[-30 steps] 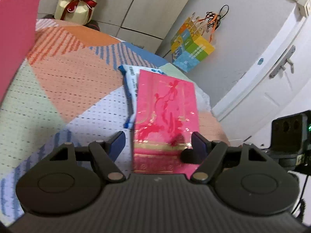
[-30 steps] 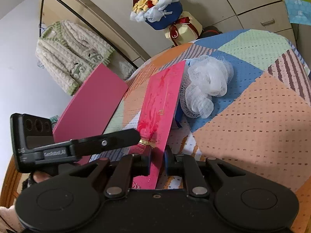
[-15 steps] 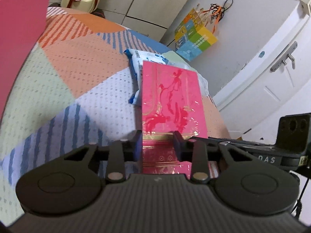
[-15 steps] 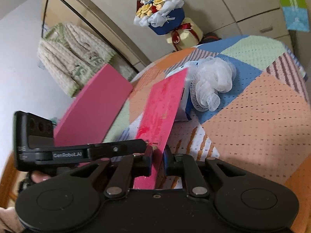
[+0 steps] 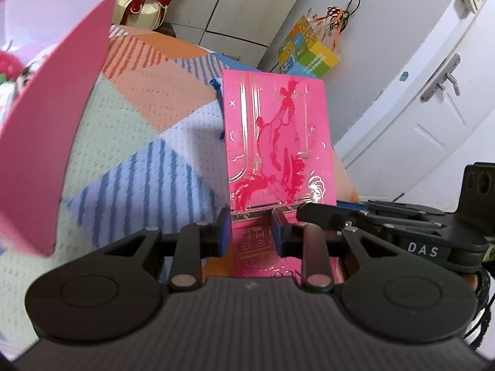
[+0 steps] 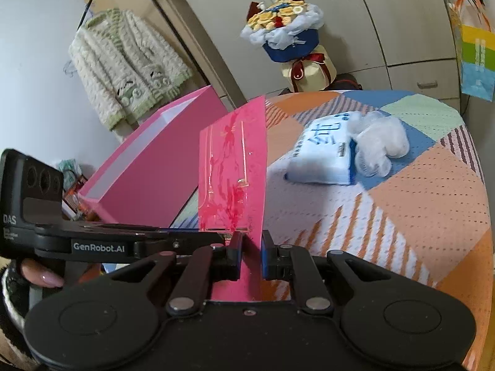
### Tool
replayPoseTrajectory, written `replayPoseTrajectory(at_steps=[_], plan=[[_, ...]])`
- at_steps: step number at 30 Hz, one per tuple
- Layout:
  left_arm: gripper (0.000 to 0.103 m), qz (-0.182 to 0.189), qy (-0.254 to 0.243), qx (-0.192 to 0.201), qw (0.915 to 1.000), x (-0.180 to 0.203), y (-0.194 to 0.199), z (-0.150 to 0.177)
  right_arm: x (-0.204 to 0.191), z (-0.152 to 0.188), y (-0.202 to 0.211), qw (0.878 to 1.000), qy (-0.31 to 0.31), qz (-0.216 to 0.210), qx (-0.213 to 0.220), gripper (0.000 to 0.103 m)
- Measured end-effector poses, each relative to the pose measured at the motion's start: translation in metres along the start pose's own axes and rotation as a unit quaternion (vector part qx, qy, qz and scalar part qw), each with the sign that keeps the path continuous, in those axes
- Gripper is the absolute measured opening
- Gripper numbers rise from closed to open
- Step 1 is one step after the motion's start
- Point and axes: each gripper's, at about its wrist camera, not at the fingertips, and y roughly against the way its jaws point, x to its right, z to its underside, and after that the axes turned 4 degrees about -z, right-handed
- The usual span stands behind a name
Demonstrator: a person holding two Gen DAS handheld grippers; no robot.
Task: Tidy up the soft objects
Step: 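Carry the red envelope with both tools into the pink box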
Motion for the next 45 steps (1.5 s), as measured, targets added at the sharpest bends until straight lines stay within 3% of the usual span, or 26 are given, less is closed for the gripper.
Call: replayPoseTrajectory(at_steps=[9, 15, 20, 27, 32, 36, 39, 42, 45], plan=[[0.026, 0.004, 0.019, -0.012, 0.9997, -0.018, 0.058, 0.025, -0.069, 0.006, 0.007, 0.998, 0.047, -0.009, -0.038, 0.015], [0.026, -0.012, 0.030, 0.026, 0.9991, -0.038, 0.121, 0.032, -0.129, -0.004, 0.003, 0.994, 0.102, -0.037, -0.033, 0.016], [0.026, -0.049, 0.025, 0.061, 0.9966, -0.056, 0.160, 0.013, -0.162, -0.030, -0.016, 0.991, 0.114, -0.068, -0.020, 0.016], [0.026, -0.086, 0.030, 0.116, 0.9891, -0.087, 0.198, -0.036, -0.186, -0.081, -0.052, 0.992, 0.075, -0.101, 0.005, 0.016], [0.026, -0.109, 0.032, 0.133, 0.9847, -0.112, 0.190, -0.074, -0.182, -0.108, -0.091, 0.993, 0.052, -0.109, -0.004, 0.017], [0.026, -0.122, 0.042, 0.114, 0.9851, -0.139, 0.162, -0.098, -0.172, -0.118, -0.127, 0.994, 0.027, -0.104, -0.017, 0.018], [0.024, -0.106, 0.049, 0.089, 0.9892, -0.153, 0.141, -0.104, -0.166, -0.119, -0.152, 0.993, 0.015, -0.113, -0.036, 0.017], [0.024, -0.127, 0.041, 0.079, 0.9879, -0.159, 0.123, -0.105, -0.160, -0.117, -0.171, 0.993, 0.008, -0.107, -0.048, 0.017], [0.018, -0.114, 0.059, 0.059, 0.9900, -0.174, 0.111, -0.103, -0.155, -0.116, -0.189, 0.993, 0.006, -0.098, -0.072, 0.016]])
